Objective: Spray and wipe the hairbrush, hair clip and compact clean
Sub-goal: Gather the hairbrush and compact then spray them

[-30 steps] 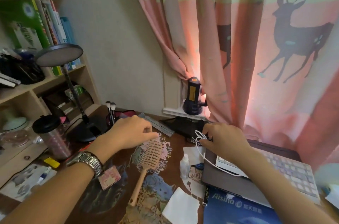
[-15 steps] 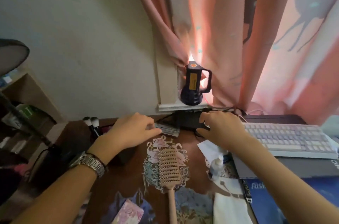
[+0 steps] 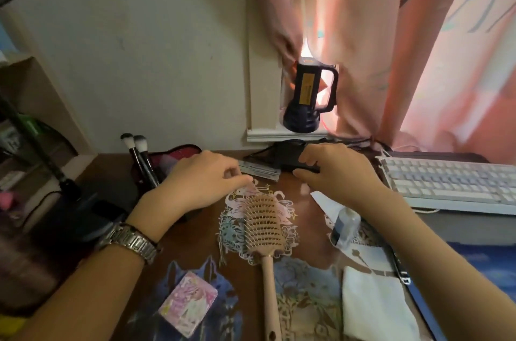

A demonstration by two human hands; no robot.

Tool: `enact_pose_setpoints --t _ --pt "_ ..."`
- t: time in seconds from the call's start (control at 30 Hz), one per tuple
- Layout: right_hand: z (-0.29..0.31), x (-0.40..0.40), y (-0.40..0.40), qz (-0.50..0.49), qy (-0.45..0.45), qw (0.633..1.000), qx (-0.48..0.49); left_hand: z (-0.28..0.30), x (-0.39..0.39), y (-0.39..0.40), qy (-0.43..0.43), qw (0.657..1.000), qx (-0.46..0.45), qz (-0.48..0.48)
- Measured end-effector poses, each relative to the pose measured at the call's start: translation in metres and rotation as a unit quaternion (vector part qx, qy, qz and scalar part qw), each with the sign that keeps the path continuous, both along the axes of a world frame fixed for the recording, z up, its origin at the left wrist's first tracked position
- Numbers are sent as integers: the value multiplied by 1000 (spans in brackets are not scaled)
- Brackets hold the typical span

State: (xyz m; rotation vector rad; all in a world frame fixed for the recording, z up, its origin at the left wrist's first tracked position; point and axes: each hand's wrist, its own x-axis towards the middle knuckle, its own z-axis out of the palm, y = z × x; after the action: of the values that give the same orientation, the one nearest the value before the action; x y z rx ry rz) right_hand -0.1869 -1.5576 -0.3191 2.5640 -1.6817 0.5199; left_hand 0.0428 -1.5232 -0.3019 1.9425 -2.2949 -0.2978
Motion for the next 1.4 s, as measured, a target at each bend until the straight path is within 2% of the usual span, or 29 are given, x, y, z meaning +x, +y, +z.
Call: enact_pose_setpoints --t 0.17,0.3,0.5,0.77,0.97,1.17,1.27,1.4 --pt "-17 -11 55 36 -110 993 -16 -50 -17 38 42 997 -66 -11" --pt "-21 -42 120 24 -199 978 -47 -80 -14 87 69 994 -87 1" --pt "-44 -58 154 -41 -199 976 -73 -98 -15 123 105 987 -116 29" --pt "-66 -64 134 -104 -186 971 -106 -99 -34 105 124 982 -141 36" --pt "-94 -59 103 -129 -179 969 -114 -113 -34 94 32 981 -173 82" --pt "-118 -48 77 -144 -222 959 -98 -123 -23 102 89 970 -193 118" --pt "-125 -42 70 -147 -236 957 -86 -126 -25 102 71 975 -176 116" --pt "-134 -35 66 -127 -322 937 -53 -129 -25 100 68 976 -170 123"
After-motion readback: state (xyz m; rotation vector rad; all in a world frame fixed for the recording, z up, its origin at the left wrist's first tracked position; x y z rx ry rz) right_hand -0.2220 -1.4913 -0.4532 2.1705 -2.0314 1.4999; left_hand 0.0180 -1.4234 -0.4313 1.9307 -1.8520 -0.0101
